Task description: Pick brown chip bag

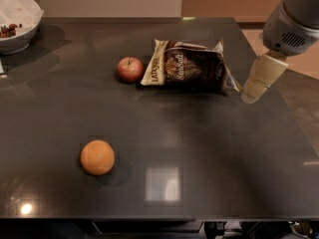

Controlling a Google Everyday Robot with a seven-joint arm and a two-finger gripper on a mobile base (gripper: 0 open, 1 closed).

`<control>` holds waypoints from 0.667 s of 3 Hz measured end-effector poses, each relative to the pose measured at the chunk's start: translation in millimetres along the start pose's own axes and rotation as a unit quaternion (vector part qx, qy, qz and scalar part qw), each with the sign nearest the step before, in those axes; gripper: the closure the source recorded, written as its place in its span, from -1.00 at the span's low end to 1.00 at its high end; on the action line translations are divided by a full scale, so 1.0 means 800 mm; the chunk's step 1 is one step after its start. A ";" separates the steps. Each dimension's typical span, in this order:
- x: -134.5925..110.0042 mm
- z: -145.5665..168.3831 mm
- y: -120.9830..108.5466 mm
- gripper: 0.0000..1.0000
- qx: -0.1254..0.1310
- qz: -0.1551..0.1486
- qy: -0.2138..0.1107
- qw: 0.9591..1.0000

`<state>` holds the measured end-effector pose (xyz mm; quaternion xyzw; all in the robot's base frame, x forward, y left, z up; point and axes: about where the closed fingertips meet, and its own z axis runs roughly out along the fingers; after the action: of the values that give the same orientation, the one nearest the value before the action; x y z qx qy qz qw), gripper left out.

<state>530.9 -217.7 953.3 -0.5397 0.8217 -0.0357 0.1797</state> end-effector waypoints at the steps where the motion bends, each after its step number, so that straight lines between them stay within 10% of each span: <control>1: -0.020 0.029 -0.036 -1.00 -0.002 0.020 -0.015 1.000; 2: -0.047 0.054 -0.060 -1.00 -0.006 0.039 -0.041 0.998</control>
Offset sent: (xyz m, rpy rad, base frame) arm 0.1071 0.0347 -0.0249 0.1779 -0.0288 -0.0781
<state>600.5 -198.1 935.1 -0.5089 0.8345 -0.0019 0.2114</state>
